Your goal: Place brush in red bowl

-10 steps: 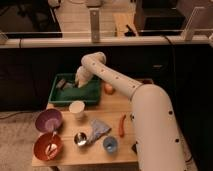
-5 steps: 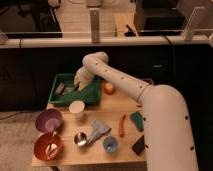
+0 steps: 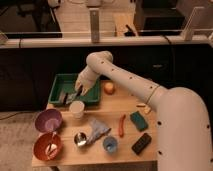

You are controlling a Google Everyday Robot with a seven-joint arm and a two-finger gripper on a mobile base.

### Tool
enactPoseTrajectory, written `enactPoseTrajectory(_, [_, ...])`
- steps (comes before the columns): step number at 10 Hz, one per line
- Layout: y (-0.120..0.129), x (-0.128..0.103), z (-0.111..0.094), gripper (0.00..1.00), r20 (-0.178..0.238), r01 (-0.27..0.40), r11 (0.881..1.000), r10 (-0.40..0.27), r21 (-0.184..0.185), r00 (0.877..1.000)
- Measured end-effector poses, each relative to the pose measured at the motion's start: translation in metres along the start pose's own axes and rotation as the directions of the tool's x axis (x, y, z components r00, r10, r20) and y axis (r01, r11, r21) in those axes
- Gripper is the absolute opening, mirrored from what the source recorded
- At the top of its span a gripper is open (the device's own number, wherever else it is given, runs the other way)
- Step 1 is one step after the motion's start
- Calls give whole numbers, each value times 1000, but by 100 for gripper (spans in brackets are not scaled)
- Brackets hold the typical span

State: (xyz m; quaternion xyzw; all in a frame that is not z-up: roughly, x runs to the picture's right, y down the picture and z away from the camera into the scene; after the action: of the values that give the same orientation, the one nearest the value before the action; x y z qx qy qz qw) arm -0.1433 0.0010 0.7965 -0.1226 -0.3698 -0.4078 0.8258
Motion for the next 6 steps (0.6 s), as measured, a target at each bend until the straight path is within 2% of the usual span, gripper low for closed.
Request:
enactPoseTrajectory(2, [16, -18, -15, 10, 33, 81, 996, -81, -23, 996])
enactPoseTrajectory(4, [42, -35, -27, 10, 73, 183, 981, -178, -58, 981])
enactPoseTrajectory(6, [64, -43, -34, 10, 86, 242, 966, -235, -93, 968])
